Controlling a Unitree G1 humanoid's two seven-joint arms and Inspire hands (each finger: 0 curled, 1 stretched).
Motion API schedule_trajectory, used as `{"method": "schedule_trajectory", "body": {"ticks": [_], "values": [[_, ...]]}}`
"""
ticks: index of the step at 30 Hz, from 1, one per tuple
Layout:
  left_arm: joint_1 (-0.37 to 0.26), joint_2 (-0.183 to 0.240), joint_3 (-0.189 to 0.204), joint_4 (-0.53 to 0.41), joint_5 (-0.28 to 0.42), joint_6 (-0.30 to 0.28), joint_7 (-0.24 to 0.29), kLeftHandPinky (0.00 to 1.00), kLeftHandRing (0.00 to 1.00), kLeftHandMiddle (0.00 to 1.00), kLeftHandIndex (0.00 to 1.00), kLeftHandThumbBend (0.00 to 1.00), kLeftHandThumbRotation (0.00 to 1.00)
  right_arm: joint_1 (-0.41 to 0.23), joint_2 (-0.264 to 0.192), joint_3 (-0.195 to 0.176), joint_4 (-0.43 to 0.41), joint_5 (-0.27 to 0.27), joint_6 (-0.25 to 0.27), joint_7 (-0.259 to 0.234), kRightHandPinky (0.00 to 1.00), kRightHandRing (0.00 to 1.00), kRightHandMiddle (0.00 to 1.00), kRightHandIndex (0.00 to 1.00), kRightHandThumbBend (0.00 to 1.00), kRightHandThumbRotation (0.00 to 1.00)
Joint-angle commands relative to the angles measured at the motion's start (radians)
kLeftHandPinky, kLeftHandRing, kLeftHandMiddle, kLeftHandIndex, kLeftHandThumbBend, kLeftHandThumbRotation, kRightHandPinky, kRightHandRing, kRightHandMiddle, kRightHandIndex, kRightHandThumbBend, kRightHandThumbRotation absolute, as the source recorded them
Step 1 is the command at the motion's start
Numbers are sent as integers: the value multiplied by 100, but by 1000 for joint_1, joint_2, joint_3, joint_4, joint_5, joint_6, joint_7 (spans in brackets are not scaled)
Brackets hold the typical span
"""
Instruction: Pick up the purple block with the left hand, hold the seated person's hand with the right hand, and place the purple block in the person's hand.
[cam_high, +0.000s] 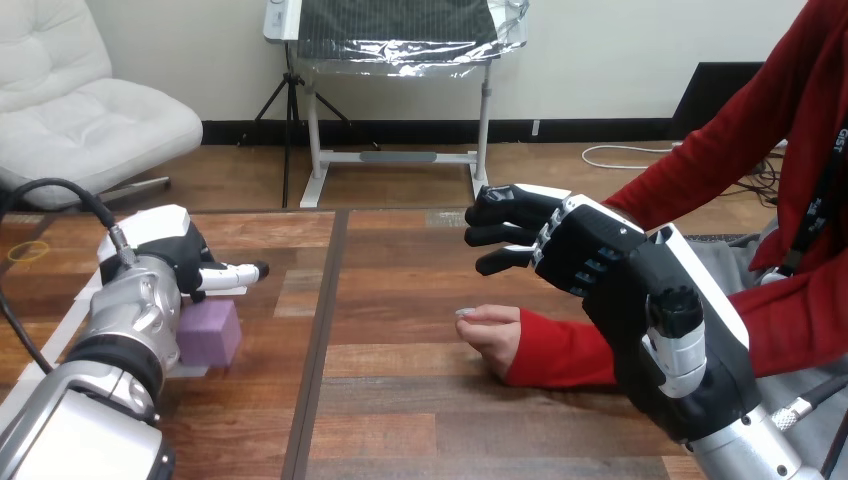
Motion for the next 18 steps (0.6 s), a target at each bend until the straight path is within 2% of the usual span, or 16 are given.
{"method": "schedule_trajectory", "body": {"ticks": [1, 13, 18], "values": [[-12, 0, 0, -11, -9, -18, 16, 27, 39, 46, 52, 61, 70, -50, 12, -17, -6, 10, -28, -6, 67, 76, 78, 76, 95, 100], [-17, 14, 5, -19, -17, -44, 23, 31, 44, 51, 60, 61, 67, -54, 13, -17, 1, 12, -32, -6, 66, 75, 77, 76, 95, 100], [-26, 18, 0, -18, -20, -38, -3, 36, 50, 57, 66, 63, 69, -56, 12, -18, 4, 12, -35, -5, 66, 75, 77, 76, 95, 100]]}}
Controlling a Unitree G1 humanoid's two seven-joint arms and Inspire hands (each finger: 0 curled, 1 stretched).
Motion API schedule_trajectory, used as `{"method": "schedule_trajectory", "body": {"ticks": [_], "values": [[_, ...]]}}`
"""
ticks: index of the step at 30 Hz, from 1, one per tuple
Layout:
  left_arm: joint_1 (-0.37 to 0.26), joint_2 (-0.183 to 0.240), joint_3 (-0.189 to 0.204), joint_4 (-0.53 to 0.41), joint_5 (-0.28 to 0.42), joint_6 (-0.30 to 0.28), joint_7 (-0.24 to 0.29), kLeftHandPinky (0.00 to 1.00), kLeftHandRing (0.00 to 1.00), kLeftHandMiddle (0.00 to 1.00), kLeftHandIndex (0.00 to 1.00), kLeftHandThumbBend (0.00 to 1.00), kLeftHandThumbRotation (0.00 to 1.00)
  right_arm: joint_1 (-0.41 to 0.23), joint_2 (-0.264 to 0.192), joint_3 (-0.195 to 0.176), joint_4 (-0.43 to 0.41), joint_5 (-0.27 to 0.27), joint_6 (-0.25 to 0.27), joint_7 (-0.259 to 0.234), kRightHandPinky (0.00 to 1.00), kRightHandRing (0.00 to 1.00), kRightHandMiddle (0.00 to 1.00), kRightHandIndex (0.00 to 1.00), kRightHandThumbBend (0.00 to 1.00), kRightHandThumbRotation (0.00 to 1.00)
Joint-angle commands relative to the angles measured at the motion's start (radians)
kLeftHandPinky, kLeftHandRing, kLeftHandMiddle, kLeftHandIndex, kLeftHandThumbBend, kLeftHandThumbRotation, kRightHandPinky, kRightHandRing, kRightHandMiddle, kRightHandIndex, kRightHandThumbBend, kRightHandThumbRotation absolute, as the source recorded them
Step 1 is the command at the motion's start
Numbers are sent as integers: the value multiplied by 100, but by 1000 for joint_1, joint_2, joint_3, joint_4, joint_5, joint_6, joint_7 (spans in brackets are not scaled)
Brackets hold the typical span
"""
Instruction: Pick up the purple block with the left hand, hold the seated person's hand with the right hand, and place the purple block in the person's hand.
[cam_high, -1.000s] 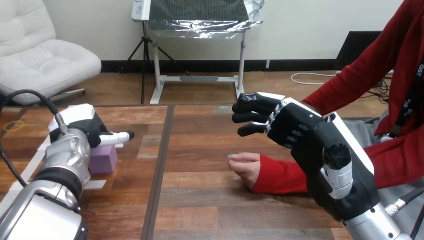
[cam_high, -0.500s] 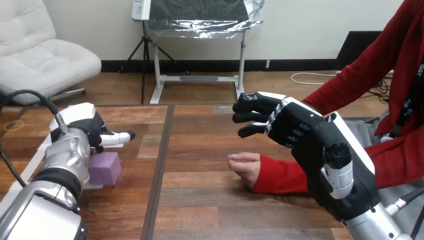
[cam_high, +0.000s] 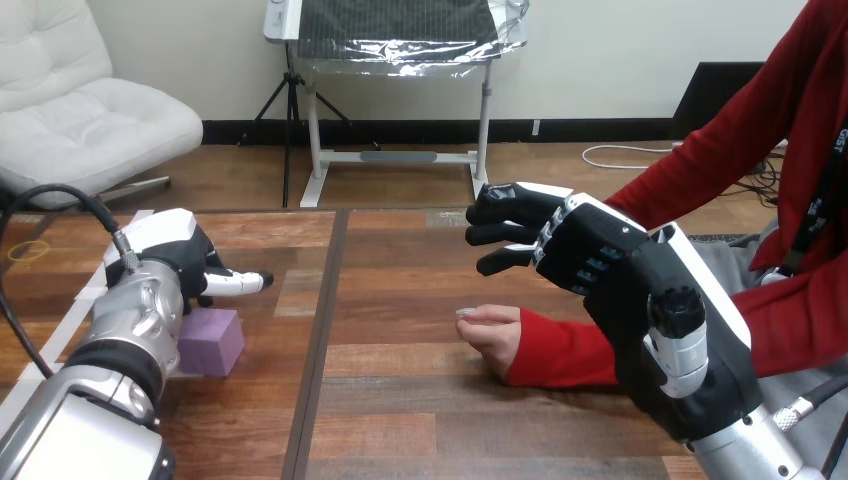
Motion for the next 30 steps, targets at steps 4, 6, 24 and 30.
{"method": "schedule_trajectory", "body": {"ticks": [4, 6, 24, 30], "values": [[-48, 21, -3, -17, -8, -2, -55, 44, 59, 65, 71, 64, 74, -54, 12, -18, 3, 7, -29, -6, 66, 75, 77, 76, 95, 100], [-54, 26, 6, -18, -20, -8, -90, 51, 66, 71, 75, 65, 76, -55, 12, -19, 4, 10, -29, -5, 66, 75, 77, 76, 94, 100], [-94, 75, 11, -32, -57, -58, -301, 82, 92, 95, 93, 71, 75, -49, 10, -23, -3, 3, -21, -16, 66, 75, 77, 76, 95, 100], [-109, 87, -15, -37, -32, -64, -344, 89, 96, 98, 96, 75, 70, -48, 11, -23, -5, 11, -15, -17, 66, 75, 77, 76, 95, 100]]}}
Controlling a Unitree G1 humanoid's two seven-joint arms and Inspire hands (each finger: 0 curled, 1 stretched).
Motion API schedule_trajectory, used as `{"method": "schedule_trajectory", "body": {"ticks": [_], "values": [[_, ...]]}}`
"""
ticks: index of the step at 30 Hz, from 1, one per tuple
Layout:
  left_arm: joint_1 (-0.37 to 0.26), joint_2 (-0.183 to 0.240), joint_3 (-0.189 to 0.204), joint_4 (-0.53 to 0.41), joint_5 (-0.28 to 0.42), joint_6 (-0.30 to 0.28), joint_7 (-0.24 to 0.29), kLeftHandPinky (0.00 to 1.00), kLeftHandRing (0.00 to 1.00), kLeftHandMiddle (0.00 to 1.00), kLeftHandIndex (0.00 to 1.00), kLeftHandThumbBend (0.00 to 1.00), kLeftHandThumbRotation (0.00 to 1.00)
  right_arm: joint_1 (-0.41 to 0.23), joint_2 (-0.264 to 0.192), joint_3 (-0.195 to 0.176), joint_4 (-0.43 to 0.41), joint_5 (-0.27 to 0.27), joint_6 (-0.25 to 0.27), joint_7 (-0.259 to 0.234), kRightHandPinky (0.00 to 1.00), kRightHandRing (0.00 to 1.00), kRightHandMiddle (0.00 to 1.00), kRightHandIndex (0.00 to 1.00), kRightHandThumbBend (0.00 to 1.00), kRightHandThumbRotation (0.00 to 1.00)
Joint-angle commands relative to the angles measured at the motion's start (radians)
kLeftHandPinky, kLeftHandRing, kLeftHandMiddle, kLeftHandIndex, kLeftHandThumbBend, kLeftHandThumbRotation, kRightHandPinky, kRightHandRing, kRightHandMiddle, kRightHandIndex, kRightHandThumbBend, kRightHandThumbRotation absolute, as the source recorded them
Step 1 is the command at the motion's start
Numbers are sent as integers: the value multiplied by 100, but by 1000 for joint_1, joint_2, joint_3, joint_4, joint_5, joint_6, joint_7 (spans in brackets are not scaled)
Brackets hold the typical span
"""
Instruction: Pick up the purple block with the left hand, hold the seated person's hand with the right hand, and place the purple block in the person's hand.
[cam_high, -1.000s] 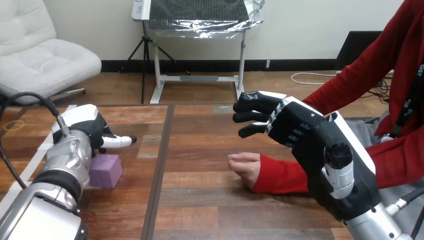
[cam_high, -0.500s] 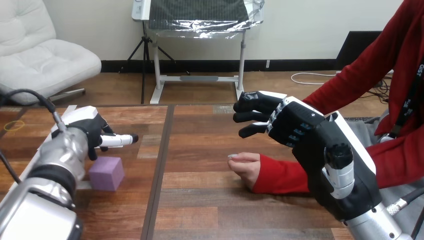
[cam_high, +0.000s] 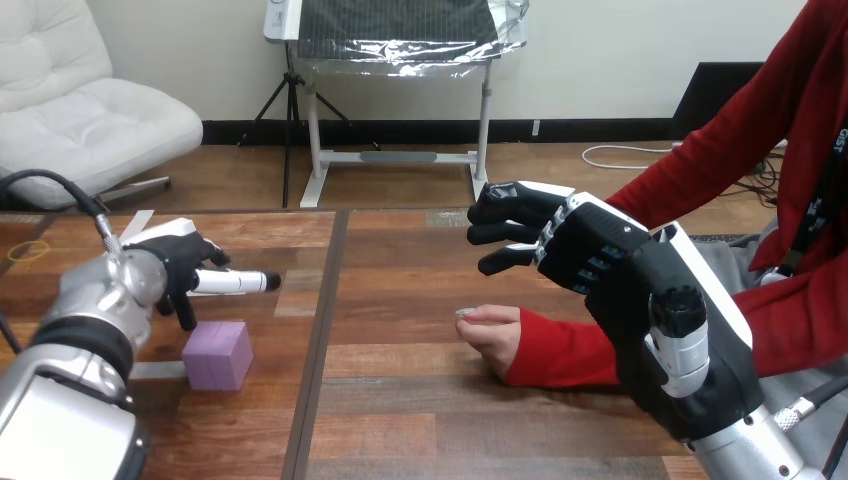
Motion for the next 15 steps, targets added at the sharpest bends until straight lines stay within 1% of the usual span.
{"method": "schedule_trajectory", "body": {"ticks": [1, 3, 8, 12, 15], "values": [[-63, 17, -24, -25, 20, -10, -35, 91, 97, 98, 97, 75, 70, -47, 11, -22, -6, 12, -12, -13, 66, 75, 77, 76, 95, 100], [-66, 21, -37, -29, 34, -13, -37, 95, 99, 99, 98, 78, 67, -47, 10, -22, -8, 8, -13, -15, 66, 75, 77, 76, 95, 100], [-71, 28, -49, -39, 51, -16, -32, 97, 100, 100, 98, 80, 63, -48, 10, -23, -6, 11, -13, -15, 66, 75, 77, 76, 95, 100], [-71, 32, -54, -43, 67, -18, -18, 95, 100, 99, 97, 82, 59, -48, 12, -22, -1, 13, -16, -14, 66, 75, 77, 76, 94, 100], [-70, 35, -58, -45, 76, -21, -7, 94, 99, 99, 96, 82, 57, -48, 12, -23, 1, 16, -17, -12, 67, 75, 77, 76, 94, 100]]}}
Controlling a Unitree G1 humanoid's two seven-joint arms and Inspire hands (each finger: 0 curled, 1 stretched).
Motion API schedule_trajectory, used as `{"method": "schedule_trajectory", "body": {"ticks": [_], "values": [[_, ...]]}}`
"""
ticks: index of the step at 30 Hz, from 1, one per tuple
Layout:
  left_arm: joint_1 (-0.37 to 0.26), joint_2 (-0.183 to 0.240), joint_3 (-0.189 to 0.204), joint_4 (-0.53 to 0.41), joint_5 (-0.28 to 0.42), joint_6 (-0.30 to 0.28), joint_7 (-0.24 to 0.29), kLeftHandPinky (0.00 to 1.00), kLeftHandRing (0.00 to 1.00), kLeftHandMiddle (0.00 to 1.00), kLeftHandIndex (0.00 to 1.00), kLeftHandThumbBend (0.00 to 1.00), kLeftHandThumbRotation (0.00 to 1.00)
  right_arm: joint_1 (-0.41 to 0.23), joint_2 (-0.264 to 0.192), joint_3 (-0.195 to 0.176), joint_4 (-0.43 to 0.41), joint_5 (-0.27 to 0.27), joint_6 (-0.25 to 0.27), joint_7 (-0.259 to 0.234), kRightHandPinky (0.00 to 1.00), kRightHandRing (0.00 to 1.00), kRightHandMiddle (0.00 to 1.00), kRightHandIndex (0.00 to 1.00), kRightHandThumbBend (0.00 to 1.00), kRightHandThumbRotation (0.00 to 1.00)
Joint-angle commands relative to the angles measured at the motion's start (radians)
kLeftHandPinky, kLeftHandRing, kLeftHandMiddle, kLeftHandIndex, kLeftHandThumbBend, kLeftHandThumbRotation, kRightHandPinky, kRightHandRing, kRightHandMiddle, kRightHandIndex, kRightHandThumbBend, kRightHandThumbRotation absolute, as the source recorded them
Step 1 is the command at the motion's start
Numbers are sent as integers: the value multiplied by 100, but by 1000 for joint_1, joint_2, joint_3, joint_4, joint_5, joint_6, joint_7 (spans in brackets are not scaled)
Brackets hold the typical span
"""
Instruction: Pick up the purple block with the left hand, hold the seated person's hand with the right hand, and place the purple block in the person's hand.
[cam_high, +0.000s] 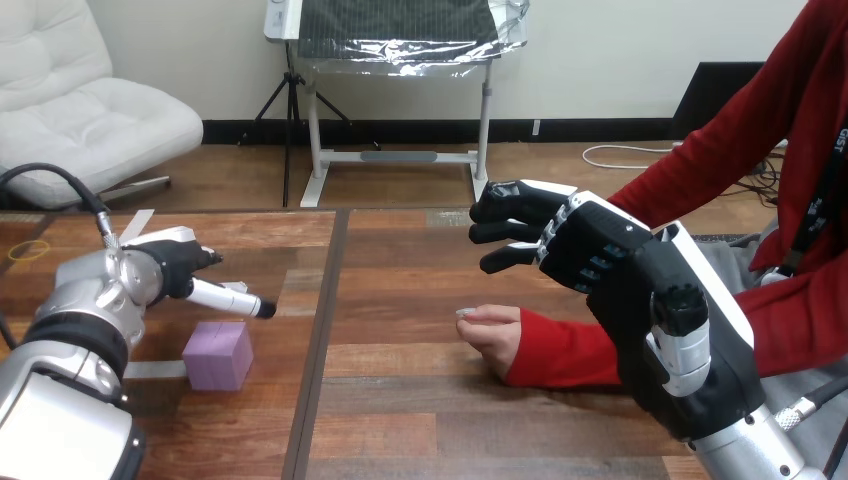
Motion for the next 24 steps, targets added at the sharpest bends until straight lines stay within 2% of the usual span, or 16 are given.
{"method": "schedule_trajectory", "body": {"ticks": [1, 16, 24], "values": [[-65, 25, -24, -45, 24, -16, 32, 93, 99, 99, 96, 81, 57, -48, 11, -21, 1, 15, -17, -8, 67, 75, 77, 76, 94, 100], [-53, 42, 10, -73, -6, -38, 61, 87, 95, 95, 92, 79, 56, -52, 13, -23, 11, 12, -24, -9, 68, 75, 77, 76, 94, 100], [-43, 57, 31, -101, -32, -56, 59, 86, 94, 93, 91, 76, 58, -53, 12, -22, 9, 12, -19, -9, 67, 75, 77, 76, 94, 100]]}}
